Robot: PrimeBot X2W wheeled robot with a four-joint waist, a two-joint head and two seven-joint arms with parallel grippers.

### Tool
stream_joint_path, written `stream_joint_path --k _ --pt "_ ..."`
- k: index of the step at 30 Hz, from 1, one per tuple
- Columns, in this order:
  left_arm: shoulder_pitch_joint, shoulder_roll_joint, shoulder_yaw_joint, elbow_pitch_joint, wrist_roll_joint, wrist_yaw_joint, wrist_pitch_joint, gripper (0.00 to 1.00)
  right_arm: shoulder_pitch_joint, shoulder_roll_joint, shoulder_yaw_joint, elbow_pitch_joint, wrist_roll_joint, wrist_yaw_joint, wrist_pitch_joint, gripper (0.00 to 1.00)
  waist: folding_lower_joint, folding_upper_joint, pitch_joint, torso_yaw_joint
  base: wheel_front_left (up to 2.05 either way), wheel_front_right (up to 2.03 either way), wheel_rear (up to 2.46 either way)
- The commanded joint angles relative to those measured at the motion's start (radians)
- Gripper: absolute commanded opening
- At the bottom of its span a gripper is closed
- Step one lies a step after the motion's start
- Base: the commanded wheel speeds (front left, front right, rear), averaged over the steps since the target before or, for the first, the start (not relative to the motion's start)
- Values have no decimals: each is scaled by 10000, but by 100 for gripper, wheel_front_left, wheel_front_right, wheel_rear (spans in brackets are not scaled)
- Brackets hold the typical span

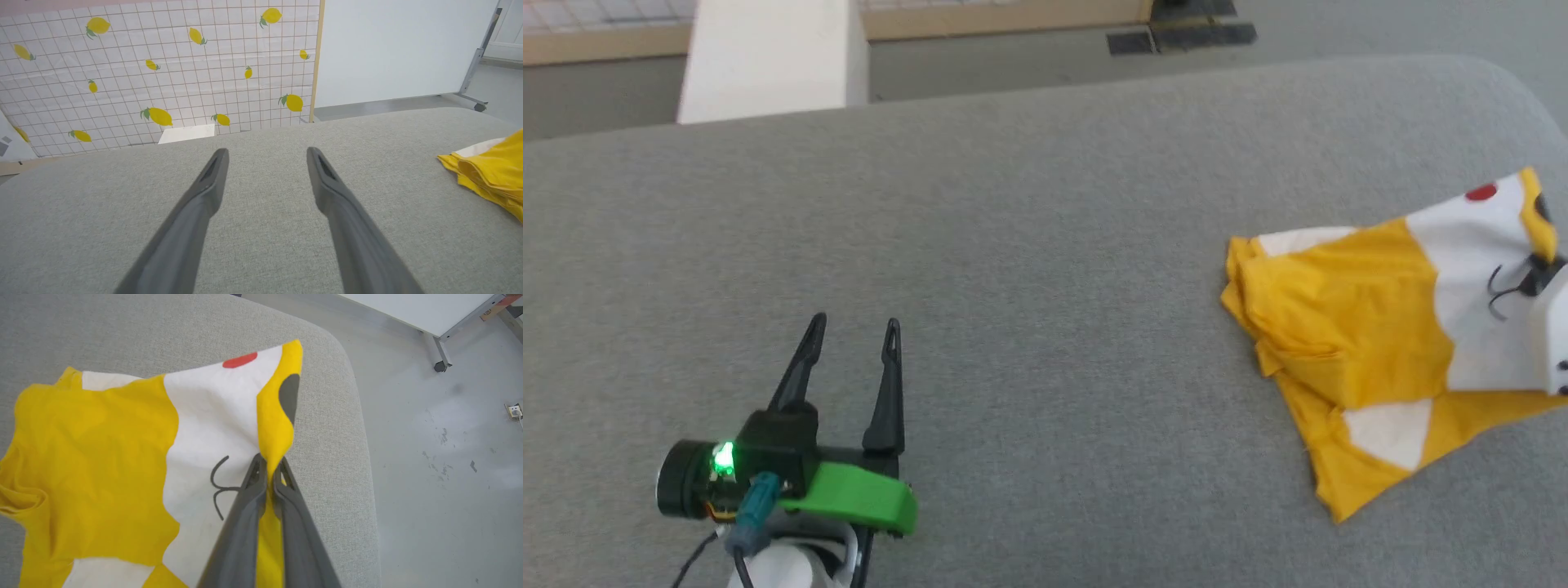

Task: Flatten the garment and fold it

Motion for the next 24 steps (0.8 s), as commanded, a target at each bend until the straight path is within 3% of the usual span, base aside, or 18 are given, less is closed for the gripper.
stream_joint_path --k 1,15,23,24 --pt "-265 123 17 -47 105 61 57 100 -321 -164 66 45 70 -17 -70 0 -1 -1 825 -750 0 0 0" --pt "-1524 688 25 -1126 1267 515 999 100 -1806 -1962 -46 1744 31 -17 -1327 0 -1 -1 3153 -1206 0 0 0" --pt "-1949 959 -9 -1794 1853 721 1543 100 -2555 -1772 -420 3483 -460 -17 -2213 0 -1 -1 3992 -1130 0 0 0" --pt "-1975 970 -23 -1851 1890 732 1589 100 -2641 -1721 -496 3686 -542 -17 -2286 20 -1 -1 4054 -1113 0 0 0"
